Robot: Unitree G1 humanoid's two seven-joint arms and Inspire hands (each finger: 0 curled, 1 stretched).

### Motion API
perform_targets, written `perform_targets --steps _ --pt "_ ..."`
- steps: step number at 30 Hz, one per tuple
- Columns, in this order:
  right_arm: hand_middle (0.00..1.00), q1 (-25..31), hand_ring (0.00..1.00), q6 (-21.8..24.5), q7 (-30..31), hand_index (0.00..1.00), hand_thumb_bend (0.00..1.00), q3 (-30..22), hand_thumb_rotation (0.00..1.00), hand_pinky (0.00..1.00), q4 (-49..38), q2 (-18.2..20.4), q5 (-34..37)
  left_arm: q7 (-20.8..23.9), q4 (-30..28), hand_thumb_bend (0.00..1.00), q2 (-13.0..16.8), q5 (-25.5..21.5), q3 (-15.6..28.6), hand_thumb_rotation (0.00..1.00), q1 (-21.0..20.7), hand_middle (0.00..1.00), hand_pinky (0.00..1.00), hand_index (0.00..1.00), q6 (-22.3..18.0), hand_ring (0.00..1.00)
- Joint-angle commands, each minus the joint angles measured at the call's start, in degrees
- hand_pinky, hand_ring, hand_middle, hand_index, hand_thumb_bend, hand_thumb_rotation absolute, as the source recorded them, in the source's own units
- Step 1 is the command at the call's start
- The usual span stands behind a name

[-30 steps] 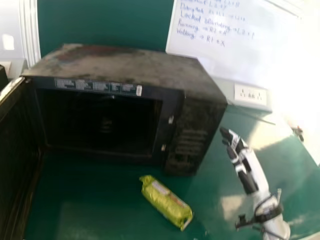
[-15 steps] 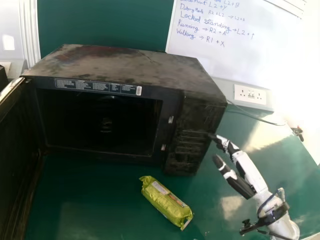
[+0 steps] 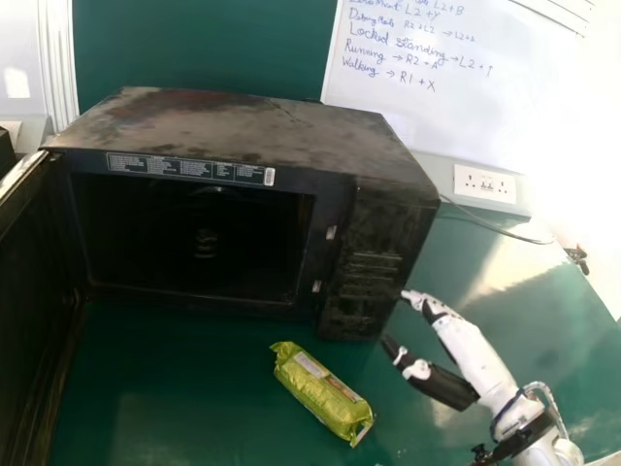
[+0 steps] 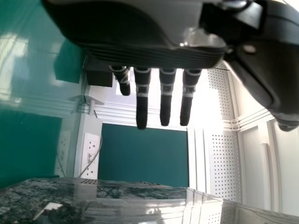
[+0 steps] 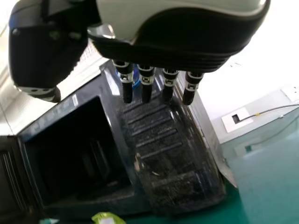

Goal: Put biscuit inside oven

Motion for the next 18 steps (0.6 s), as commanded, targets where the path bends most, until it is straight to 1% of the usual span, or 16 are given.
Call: perform_targets --steps 1,5,10,15,18 --pt "1.00 1.6 1.00 0.6 0.0 0.98 0.73 0.2 0.85 1.00 -1.9 -0.7 -1.3 -0.2 -0.9 1.00 -0.6 -0.8 -0.6 0.77 0.6 0.84 0.54 0.81 0.3 0.77" --pt "1.00 3.2 1.00 0.4 -0.8 0.97 0.72 0.7 0.87 1.00 -3.6 -0.6 -5.2 0.8 -2.5 1.00 -1.3 -0.2 -0.9 0.80 1.2 0.83 0.53 0.80 0.4 0.76" --pt "1.00 4.2 1.00 1.5 -1.0 0.97 0.73 0.8 0.87 1.00 -5.8 0.0 -7.5 1.3 -3.2 1.00 -1.4 -0.3 -1.0 0.82 1.6 0.83 0.54 0.80 0.7 0.76" --pt "1.00 4.3 1.00 4.6 -0.7 0.96 0.73 1.5 0.87 1.00 -8.0 0.4 -10.2 2.2 -4.1 1.00 -1.4 -0.6 -1.0 0.79 1.9 0.82 0.53 0.80 1.5 0.76" --pt "1.00 4.3 1.00 6.0 -0.5 0.96 0.72 2.5 0.87 1.00 -9.4 0.0 -13.2 2.7 -4.4 1.00 -1.5 -0.6 -1.1 0.80 2.0 0.83 0.52 0.81 1.8 0.77"
